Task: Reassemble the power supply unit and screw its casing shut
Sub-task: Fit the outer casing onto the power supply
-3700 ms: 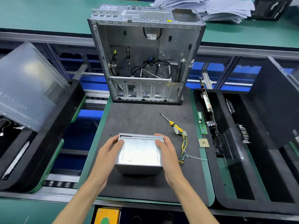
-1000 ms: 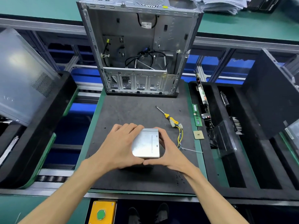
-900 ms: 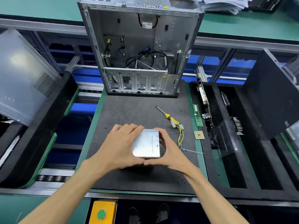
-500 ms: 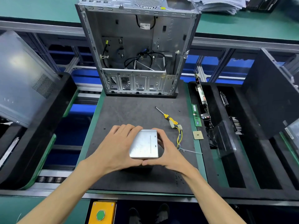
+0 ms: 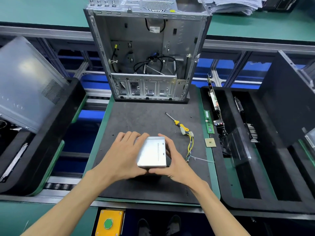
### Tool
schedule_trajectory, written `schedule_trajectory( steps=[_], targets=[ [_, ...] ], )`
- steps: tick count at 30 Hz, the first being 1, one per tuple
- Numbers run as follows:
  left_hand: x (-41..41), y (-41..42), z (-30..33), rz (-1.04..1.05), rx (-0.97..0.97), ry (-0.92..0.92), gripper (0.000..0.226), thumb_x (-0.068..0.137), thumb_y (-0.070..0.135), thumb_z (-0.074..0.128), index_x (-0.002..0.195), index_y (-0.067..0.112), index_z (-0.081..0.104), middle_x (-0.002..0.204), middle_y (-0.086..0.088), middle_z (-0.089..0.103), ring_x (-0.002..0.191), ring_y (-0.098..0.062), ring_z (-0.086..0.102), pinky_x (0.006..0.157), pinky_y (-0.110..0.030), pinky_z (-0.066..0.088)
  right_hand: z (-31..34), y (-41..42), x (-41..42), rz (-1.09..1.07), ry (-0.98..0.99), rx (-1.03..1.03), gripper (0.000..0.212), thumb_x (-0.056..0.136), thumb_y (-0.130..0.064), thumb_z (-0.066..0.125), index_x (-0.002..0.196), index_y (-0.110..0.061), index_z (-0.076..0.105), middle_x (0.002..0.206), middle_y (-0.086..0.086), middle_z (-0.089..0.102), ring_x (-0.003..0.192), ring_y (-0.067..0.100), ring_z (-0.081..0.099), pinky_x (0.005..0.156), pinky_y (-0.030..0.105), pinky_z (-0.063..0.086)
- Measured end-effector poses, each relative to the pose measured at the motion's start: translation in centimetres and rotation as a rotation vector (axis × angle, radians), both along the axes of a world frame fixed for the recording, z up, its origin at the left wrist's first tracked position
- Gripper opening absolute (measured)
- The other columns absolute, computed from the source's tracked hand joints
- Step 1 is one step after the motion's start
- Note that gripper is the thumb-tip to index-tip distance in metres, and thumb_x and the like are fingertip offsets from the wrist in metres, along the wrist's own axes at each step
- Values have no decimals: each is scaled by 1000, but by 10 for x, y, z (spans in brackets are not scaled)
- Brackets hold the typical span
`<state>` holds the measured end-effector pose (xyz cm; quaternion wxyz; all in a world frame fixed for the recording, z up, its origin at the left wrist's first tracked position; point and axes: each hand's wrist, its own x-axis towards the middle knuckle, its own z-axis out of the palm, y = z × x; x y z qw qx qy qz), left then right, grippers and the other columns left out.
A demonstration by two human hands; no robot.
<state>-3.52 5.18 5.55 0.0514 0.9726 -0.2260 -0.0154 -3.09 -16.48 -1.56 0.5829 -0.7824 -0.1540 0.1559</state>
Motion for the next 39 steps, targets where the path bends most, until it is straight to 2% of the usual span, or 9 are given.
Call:
schedule_trajectory(
  steps=[4,8,12,16,19,24,28,32,39],
  targets=[
    [-8,4,3,15,-12,-24,97,60,66,73,137,11,51,116,-5,58,99,-26,56,84,-37,41,2,1,-4,10,8,9,114,67,-50,95,154,-54,20,150,-30,43,143,-3,39,109,10,35],
    [-11,9,14,53,-66,-65,100,59,72,73,136,11,52,114,-4,58,100,-26,56,86,-38,41,3,-1,-5,13,-29,37,113,71,-46,93,158,-45,20,160,-22,36,150,3,31,117,16,30],
    [-4,17,31,114,-127,-97,108,52,67,84,138,9,53,117,-6,59,104,-29,56,89,-37,36,6,-13,-3,-40,-75,8,101,77,-47,87,157,-45,25,158,-22,39,150,2,31,121,20,26],
    [2,24,46,188,-255,-105,109,51,66,88,140,15,50,117,0,56,107,-25,51,92,-36,33,8,-29,2,-104,-139,-74,82,86,-24,75,154,-43,33,154,-24,43,147,2,36,124,29,27],
    [5,24,56,216,-335,-113,106,52,74,75,139,21,48,113,5,53,104,-21,48,91,-35,33,14,-29,9,-161,-197,-111,73,89,-3,66,150,-35,43,152,-22,46,146,4,39,123,34,31],
    [7,28,63,252,-408,-113,109,52,80,67,142,22,47,112,10,49,101,-15,43,94,-37,36,26,-26,17,-244,-268,-19,62,86,6,57,142,-22,55,148,-15,54,147,9,40,123,37,32],
    [9,32,66,300,-515,-107,111,50,81,68,143,24,46,112,11,49,103,-10,41,98,-36,35,33,-30,17,-251,-352,-5,65,80,7,52,139,-20,57,149,-17,53,150,10,37,122,33,31],
    [12,36,68,403,-655,-32,117,44,80,73,145,29,44,117,9,52,113,-16,45,104,-37,37,42,-29,20,-291,-466,-11,63,77,11,53,132,-19,62,150,-7,53,151,15,36,122,29,28],
    [19,52,70,504,-903,136,112,38,72,85,140,37,52,128,20,60,115,-3,58,90,-25,46,61,-27,24,-323,-620,-58,58,77,15,56,126,-15,65,151,-2,46,150,18,35,121,25,26]
  ],
)
